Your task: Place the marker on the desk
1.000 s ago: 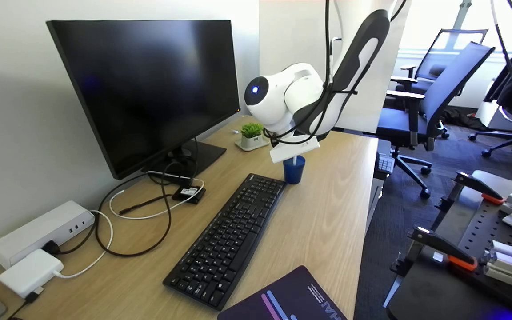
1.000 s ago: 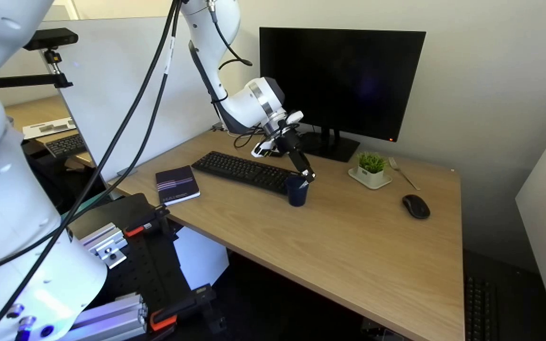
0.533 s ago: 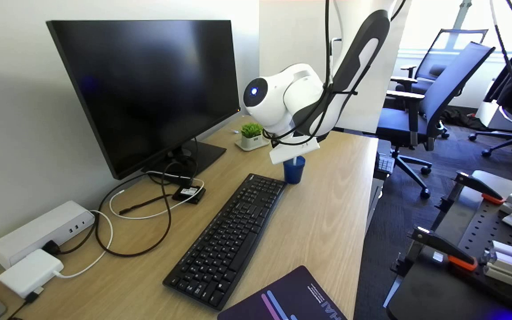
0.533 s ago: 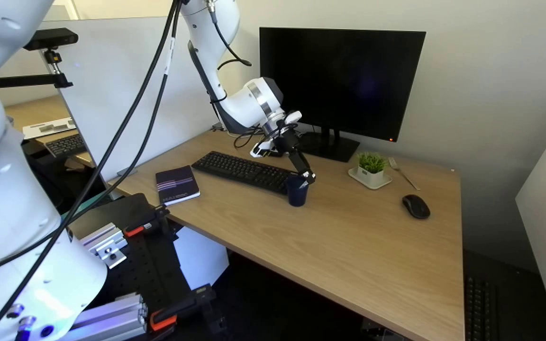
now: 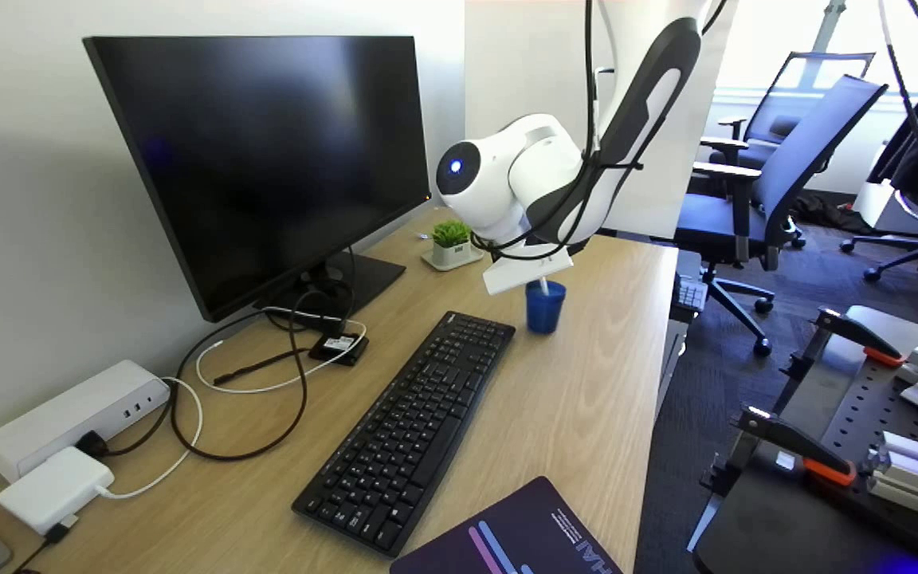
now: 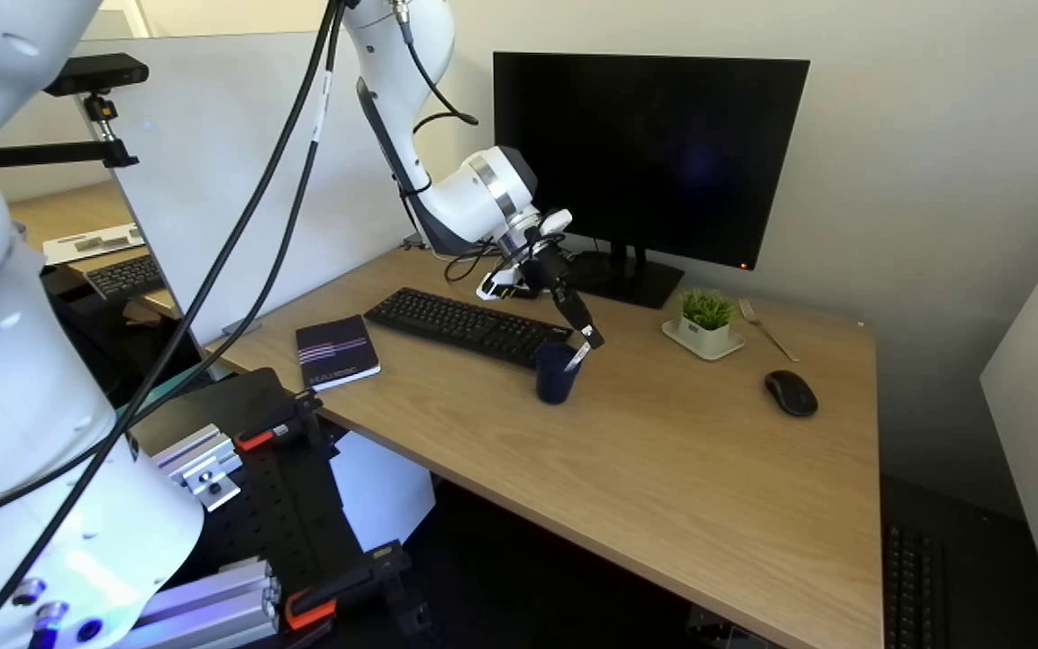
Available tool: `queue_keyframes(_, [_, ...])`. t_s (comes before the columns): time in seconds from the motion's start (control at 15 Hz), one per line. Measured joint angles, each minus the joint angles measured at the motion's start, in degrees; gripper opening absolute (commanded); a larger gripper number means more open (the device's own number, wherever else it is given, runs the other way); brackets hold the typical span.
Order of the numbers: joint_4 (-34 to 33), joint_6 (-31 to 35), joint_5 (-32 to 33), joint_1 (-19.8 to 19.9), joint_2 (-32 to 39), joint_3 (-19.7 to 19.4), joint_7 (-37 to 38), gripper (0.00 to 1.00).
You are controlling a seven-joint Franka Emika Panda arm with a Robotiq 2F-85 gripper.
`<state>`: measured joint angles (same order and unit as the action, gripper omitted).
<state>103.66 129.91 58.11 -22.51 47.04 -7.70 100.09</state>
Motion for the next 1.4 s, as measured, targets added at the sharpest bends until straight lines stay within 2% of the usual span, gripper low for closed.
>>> queue_keyframes(0.8, [0.03,-1.41,1.20,0.77,-1.88,0.04,0.53,0.03])
queue_keyframes(1.13, [0.99,-5.59,1.20,1.44,-8.06,1.21,-0.25,0.03])
queue_keyframes(1.4, [3.45,-10.05,0.58,2.94,-16.13,4.49,-4.70,0.03])
